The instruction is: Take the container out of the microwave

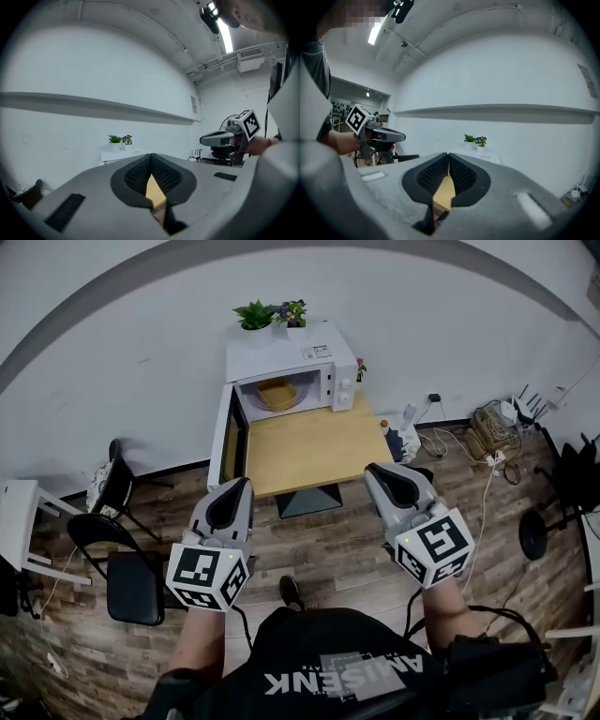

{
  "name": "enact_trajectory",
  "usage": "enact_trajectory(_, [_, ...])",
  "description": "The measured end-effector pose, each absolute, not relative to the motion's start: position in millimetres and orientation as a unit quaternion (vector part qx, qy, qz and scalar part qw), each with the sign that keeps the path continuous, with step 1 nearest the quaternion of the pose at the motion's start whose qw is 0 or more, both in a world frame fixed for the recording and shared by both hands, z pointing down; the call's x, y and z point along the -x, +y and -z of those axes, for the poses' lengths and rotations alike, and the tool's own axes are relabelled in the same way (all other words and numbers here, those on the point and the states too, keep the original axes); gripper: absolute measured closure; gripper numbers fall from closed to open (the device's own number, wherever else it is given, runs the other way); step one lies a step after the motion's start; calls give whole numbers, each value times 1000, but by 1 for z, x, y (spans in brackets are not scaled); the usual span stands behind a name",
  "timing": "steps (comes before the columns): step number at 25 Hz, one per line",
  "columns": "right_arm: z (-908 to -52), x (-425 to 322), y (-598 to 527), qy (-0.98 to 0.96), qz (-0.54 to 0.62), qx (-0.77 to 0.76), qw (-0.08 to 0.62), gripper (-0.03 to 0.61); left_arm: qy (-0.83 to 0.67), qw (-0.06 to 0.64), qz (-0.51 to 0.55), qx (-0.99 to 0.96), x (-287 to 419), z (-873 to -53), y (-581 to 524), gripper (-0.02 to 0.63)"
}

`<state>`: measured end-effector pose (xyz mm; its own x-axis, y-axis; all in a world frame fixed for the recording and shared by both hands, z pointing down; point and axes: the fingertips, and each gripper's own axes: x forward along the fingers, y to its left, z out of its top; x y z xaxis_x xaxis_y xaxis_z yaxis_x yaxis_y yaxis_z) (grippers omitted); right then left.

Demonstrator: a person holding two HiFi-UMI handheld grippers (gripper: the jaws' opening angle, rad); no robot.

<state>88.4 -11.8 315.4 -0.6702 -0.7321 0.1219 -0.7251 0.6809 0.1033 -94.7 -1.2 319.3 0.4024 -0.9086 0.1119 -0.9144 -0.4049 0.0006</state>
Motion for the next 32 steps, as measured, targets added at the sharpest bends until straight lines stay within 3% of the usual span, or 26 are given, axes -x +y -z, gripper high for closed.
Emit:
enact_trajectory(19, [-309, 6, -144, -899, 10, -427, 93, 564, -528, 29, -35, -848, 193, -318, -112, 612])
enact_trajectory(32, [-311, 22, -230, -921, 20, -377, 97, 554, -575, 38, -28, -817, 207, -323, -152, 611])
